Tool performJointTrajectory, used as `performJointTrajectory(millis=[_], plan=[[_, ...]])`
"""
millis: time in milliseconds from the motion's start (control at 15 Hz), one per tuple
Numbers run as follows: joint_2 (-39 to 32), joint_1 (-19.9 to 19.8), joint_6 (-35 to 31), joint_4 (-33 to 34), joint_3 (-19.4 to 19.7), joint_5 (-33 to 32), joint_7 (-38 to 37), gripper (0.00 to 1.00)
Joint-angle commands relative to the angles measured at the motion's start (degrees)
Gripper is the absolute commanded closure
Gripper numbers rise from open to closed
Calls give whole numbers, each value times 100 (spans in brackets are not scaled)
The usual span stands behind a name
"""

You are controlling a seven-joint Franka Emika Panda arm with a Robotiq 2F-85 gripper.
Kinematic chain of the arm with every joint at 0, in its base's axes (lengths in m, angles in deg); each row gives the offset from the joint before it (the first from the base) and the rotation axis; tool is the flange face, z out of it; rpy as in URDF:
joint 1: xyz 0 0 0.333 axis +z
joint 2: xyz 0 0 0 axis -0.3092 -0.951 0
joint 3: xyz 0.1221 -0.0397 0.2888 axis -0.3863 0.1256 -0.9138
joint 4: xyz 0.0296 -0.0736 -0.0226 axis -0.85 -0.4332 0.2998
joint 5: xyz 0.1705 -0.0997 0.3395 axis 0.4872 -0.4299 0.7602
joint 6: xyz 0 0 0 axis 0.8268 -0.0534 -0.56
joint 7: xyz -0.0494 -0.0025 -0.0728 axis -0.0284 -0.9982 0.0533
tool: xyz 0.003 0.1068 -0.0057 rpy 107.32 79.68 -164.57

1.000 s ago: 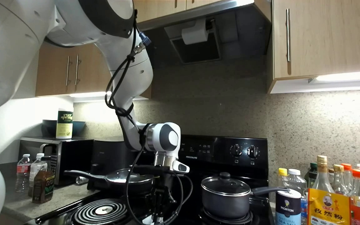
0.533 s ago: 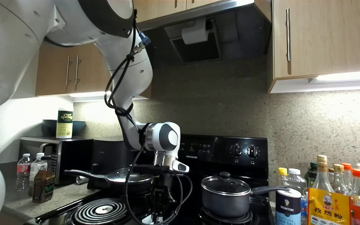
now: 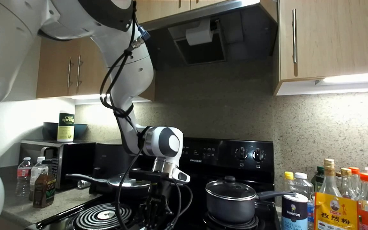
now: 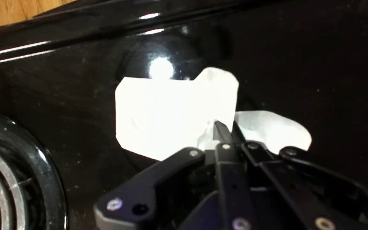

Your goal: Use the white cloth to wipe the stove

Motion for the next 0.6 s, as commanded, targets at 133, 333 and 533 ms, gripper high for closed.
performJointTrajectory(millis=[133, 333, 533], plan=[[107, -3, -183, -544, -195, 12, 382, 100], [86, 163, -201, -522, -365, -305, 393, 100], [63, 300, -118, -484, -567, -404, 543, 100]])
